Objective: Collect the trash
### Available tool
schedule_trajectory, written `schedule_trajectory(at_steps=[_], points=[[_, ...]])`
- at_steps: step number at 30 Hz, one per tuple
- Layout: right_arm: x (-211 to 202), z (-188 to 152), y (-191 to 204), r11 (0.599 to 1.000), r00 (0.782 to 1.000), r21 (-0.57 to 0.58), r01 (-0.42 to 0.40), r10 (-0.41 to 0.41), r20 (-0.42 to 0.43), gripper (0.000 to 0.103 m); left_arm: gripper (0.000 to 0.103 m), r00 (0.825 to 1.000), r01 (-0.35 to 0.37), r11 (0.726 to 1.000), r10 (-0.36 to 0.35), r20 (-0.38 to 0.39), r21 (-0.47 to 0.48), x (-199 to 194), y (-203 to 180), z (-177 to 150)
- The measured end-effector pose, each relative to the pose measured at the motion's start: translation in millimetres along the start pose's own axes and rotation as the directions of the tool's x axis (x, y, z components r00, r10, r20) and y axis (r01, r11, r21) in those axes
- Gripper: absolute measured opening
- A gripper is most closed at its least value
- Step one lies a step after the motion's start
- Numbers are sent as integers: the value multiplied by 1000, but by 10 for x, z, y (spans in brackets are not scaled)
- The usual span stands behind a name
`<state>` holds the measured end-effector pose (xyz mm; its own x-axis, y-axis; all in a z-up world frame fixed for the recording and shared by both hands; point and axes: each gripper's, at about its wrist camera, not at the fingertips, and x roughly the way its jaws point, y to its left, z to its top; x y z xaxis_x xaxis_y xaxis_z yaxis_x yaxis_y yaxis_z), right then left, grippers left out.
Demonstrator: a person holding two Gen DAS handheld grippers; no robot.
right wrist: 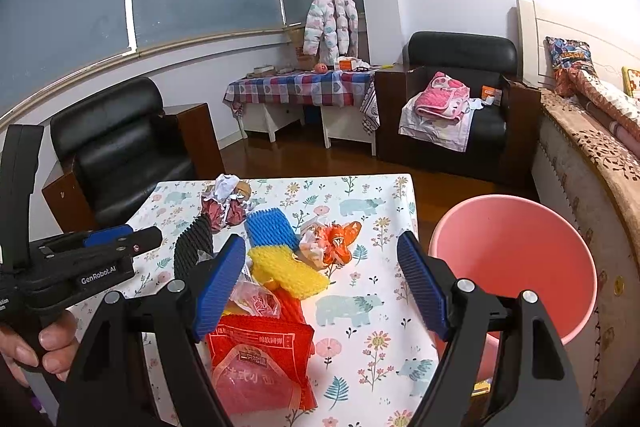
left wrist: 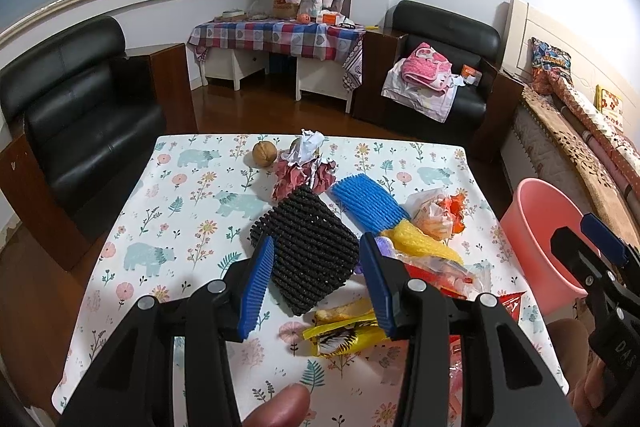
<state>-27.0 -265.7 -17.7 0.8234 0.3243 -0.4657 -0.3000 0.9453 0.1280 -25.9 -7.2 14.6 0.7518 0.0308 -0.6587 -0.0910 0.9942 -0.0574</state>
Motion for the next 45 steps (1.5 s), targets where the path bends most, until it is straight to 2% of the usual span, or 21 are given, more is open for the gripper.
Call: schedule_trajectory(at_steps=[29,35,45], points=[[-70,-48,-112,997,1000,69,14,-12,-19,79,45,1000,3,1000,-3,4,6,-16,-2,-23],[-115,-59,-136,998,1000,56,26,-25,-17,79,45,999,39,999,-39,21,30,-104,39,-96],[-161,-208,-215,998,997,52,26,-22,-68,79,45,993,115,989,-116,3,92,-191,175,-249]])
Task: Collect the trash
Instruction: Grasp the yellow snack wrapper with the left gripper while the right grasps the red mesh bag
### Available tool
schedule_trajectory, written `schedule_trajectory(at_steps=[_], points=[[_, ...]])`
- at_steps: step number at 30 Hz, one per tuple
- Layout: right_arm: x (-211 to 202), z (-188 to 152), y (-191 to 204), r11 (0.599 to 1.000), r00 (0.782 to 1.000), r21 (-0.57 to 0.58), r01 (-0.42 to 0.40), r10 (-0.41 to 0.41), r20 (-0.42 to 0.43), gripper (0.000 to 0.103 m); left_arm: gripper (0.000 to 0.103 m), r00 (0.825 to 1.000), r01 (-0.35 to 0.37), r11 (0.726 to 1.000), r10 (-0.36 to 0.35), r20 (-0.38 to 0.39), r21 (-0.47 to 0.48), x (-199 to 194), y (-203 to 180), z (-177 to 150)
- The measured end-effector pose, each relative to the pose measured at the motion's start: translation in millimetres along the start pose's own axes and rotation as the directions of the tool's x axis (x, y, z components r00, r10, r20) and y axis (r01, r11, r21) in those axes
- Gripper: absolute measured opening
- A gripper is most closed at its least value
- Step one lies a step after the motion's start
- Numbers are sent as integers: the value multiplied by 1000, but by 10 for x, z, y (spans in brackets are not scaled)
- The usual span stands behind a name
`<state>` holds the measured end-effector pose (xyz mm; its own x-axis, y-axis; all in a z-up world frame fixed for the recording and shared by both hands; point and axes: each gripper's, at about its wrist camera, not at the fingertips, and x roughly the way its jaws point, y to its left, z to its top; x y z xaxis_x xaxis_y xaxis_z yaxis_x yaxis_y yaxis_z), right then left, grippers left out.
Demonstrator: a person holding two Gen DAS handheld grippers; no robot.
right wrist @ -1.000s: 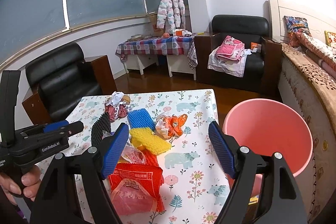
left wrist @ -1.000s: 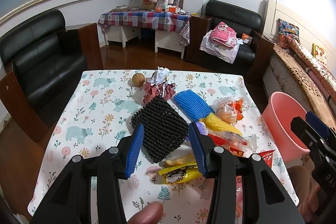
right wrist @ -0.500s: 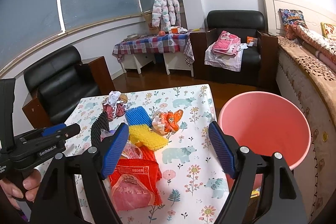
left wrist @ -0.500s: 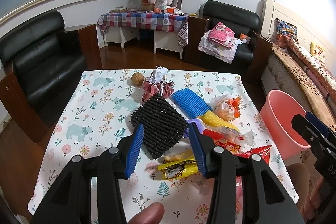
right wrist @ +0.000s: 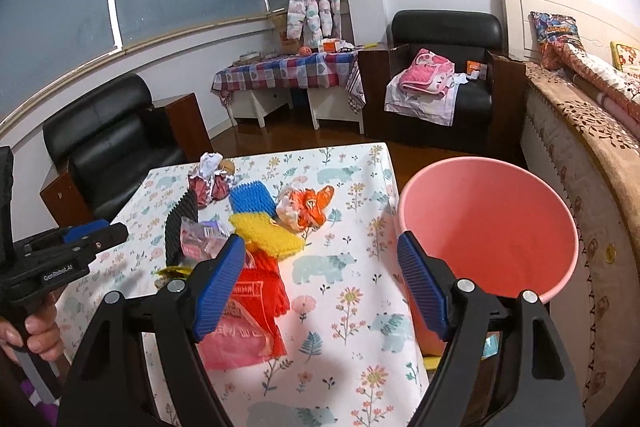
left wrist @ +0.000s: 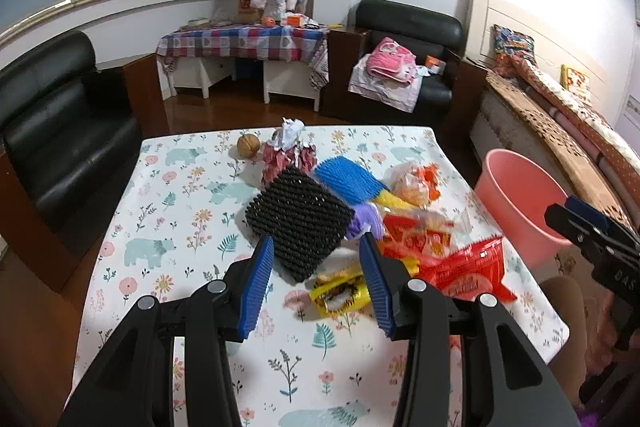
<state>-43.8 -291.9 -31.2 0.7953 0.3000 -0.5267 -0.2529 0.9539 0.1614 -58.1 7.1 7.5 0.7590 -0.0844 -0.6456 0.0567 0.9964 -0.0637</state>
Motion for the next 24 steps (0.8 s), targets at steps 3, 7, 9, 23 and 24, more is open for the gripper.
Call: schedule_trajectory(at_steps=[3,7,9,23,24], points=[[0,-27,-3,1000,1000,-2,-8,8,-11,79,45,999,43,999,-43,-17,26,-2,-16,-80],[19,-68,-7,1000,999,0,-30,30,-33,79,45,994,100,989,-95,-57,105,52,-111,-188],[28,-95,-7,999,998,0,-41,41,-45,79,45,990,123,978,-110,-84,167,130,-188,-228],[300,-241,27,964,937,53,-262,268,-225,79,47,972,183,903,-107,-210,388,713,-346,-284],[323,-255,37,962,933,59,-268,275,-232,79,47,971,187,902,-110,-210,390,731,-336,-287]])
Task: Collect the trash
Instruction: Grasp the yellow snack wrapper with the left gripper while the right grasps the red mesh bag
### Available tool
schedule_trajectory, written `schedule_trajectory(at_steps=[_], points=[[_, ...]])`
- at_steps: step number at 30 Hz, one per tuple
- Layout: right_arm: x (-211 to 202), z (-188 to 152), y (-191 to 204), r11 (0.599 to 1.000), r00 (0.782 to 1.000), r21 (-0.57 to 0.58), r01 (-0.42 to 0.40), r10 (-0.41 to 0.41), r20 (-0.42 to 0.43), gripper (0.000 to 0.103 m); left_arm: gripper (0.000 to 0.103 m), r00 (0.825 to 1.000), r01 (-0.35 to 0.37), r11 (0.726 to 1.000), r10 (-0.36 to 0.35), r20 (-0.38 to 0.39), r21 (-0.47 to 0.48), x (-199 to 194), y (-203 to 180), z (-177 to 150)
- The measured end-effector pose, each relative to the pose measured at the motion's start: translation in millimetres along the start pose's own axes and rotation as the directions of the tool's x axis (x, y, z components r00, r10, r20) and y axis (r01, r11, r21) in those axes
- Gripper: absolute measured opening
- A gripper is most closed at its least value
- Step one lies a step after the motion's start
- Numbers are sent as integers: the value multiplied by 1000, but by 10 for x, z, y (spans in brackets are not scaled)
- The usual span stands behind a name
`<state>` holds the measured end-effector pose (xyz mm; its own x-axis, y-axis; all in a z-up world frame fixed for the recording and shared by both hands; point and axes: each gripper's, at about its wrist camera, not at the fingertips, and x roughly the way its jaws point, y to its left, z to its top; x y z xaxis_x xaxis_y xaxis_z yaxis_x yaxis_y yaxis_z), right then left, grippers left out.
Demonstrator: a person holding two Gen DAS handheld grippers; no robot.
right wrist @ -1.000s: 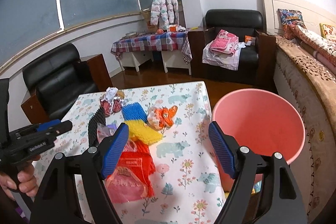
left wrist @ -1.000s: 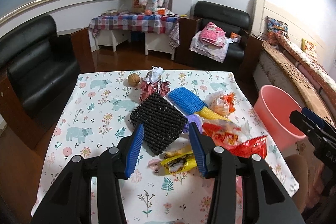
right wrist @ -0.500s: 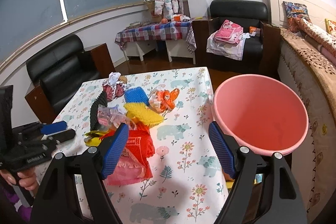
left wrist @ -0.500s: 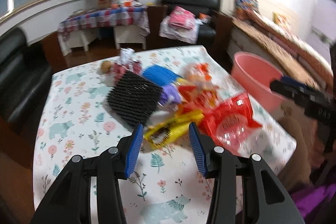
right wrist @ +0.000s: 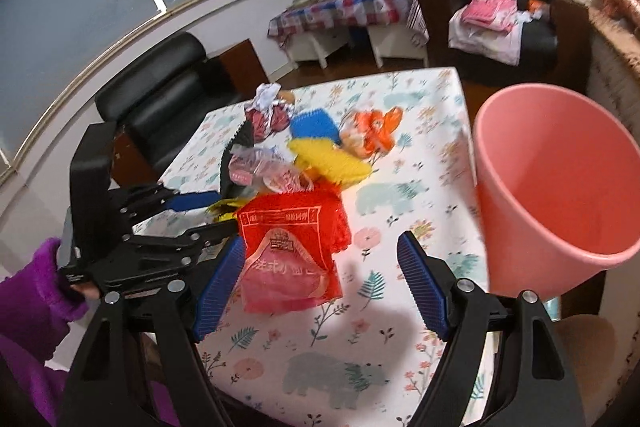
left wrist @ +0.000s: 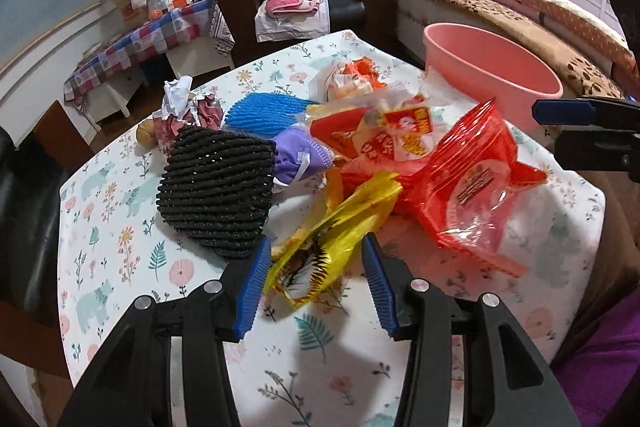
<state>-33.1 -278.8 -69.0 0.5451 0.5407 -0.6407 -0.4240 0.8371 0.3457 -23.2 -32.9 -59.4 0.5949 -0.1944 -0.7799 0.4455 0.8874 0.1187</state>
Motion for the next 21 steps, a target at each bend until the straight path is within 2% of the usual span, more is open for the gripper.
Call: schedule_trajectory(at_steps=[2,7,10,12,14,16,21], points=[[58,2,-22,1000,1000,14,-13,13,-20,76,46,1000,4,1000,-4,4,0,16,33,-5],[249,12,-66,997,994,56,-60,65,-85,60,31,1000,21,1000,-21,17,1,27,69,-40],[369,-2,-14,995,988,49,-83,88,-129,47,24,999,29,1000,-29,15,-2,39,98,-56],[435,-16,35,995,983,40,-95,100,-156,30,20,999,32,999,-32,19,-5,23,99,-64],[460,-24,56,994,980,35,-104,108,-167,23,17,999,33,999,-32,25,-8,-4,101,-72],[439,-14,69,993,981,30,-112,116,-156,20,13,999,32,999,-31,32,-16,-42,107,-75],[282,10,49,990,982,21,-137,138,-125,14,10,997,47,998,-45,59,-45,-227,116,-71]])
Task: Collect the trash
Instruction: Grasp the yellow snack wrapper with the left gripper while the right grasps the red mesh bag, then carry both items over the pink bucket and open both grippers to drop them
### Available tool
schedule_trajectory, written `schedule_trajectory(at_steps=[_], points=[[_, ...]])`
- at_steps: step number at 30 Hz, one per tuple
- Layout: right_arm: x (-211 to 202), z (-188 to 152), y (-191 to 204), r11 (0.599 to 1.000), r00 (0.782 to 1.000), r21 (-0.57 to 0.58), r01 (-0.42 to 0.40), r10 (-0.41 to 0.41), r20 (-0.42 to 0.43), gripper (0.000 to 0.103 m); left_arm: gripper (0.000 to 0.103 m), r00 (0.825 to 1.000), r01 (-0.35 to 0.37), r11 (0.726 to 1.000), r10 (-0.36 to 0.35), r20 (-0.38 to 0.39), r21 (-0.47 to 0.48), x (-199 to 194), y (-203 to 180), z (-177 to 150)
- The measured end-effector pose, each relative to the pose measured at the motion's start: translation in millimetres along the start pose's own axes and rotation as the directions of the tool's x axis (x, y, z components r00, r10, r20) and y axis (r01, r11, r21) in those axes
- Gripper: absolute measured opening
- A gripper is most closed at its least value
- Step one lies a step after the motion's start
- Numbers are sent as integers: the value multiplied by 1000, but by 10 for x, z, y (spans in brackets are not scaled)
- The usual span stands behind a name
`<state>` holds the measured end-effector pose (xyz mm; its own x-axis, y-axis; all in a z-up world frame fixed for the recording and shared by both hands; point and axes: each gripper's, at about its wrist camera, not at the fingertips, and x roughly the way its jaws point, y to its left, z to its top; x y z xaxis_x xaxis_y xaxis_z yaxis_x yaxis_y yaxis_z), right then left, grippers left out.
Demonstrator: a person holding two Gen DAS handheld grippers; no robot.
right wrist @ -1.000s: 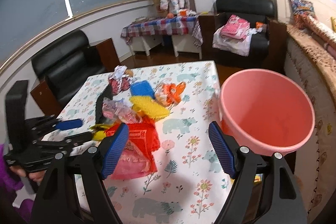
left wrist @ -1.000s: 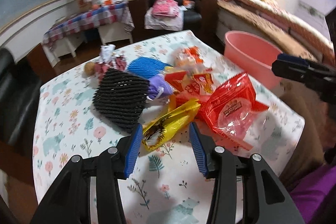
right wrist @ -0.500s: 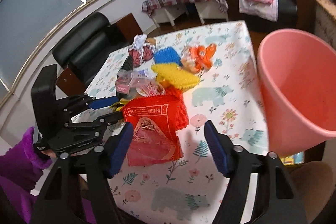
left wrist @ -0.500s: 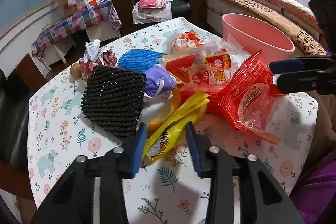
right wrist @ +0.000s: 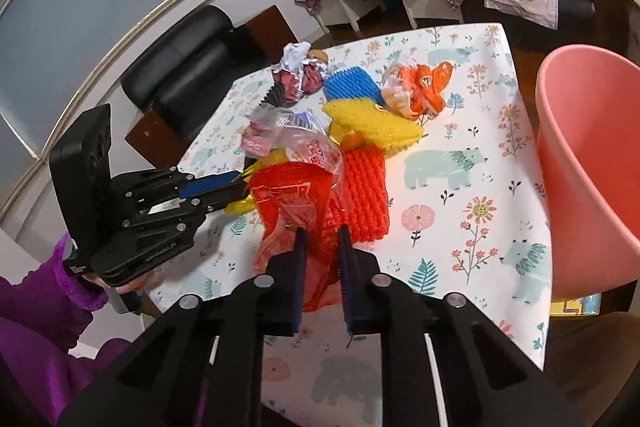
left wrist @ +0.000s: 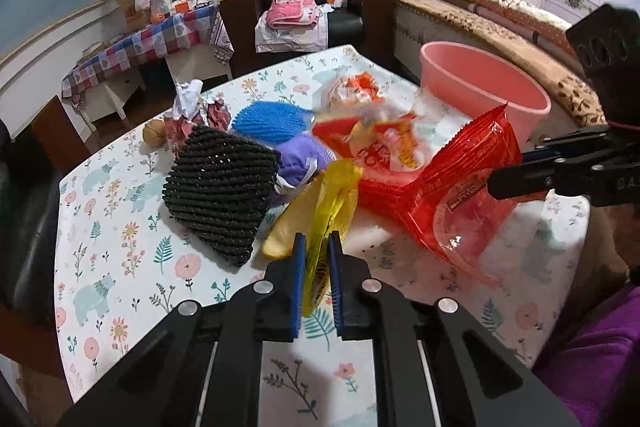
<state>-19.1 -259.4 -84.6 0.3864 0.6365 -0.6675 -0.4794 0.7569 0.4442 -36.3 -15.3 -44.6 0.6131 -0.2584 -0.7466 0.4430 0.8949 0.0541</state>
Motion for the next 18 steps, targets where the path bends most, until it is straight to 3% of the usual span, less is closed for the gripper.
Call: schedule_trajectory(at_steps=[11,18], points=[[-520,-16,-131,999,992,39,8,-13,128,14,10,994,59,998,-55,91,-37,-486,-141,88],[-895,16,-279,991,961,67,114,-127,246,14,10,975,141,989,-130,179,-51,-681,-334,382]])
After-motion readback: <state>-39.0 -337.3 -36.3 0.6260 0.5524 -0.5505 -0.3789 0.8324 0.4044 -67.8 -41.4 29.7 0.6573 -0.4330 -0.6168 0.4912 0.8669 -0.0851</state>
